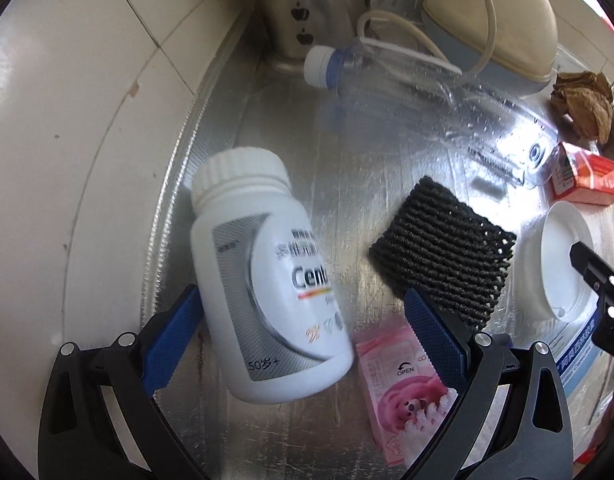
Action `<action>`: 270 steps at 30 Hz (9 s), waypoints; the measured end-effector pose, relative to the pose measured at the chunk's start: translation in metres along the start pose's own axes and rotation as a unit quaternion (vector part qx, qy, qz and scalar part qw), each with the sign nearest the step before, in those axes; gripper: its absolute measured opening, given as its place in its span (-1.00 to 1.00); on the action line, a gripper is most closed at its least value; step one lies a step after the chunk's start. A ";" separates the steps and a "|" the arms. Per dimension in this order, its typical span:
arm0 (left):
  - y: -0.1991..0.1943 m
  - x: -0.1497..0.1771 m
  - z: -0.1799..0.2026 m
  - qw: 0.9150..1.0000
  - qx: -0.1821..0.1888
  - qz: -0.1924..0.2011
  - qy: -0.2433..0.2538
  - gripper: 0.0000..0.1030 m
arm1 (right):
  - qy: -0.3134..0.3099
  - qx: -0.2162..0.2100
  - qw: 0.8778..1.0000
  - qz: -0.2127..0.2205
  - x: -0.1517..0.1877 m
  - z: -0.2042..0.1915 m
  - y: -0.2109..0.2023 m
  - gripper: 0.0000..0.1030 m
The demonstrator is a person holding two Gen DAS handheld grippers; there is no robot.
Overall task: Collect trash
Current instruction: 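Grasp the white pill bottle with left gripper while right gripper grasps the white lid, then carry the bottle and lid in both grippers over the red trash bin, then open both grippers to drop the bottle and lid into the bin, then move both grippers back to the counter toward the foam net, then grasp the white foam net with left gripper while right gripper grasps the Amoxicillin box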
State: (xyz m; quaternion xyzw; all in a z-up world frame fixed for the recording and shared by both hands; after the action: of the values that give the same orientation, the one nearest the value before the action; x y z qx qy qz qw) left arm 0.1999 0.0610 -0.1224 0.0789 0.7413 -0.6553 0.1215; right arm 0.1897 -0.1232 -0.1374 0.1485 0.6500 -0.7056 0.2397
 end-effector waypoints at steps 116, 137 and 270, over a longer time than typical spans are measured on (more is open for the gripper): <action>-0.130 0.327 0.004 0.963 0.137 -0.012 0.232 0.14 | -0.080 -0.123 0.989 -0.024 0.287 -0.060 -0.156 -0.89; 0.133 0.480 0.028 0.914 0.081 -0.150 0.369 0.14 | -0.073 -0.075 0.986 -0.128 0.443 -0.110 0.077 -0.88; -0.055 0.155 0.075 0.989 0.126 0.045 0.067 -0.43 | -0.327 -0.150 0.932 -0.044 0.105 -0.044 -0.033 0.40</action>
State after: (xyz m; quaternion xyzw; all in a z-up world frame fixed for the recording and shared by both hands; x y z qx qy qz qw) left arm 0.0422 -0.0265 -0.1221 0.1704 0.6548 -0.7308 0.0901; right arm 0.0800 -0.0937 -0.1691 -0.1569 0.6394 -0.6196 0.4274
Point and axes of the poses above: each gripper's, at about its wrist camera, not at the fingertips, and y roughly the way its jaws point, z to its right, x to its underside, the point moved 5 cm from there along y, roughly the way its jaws point, and after that the axes turned 5 degrees about -y, right-handed, at the moved point
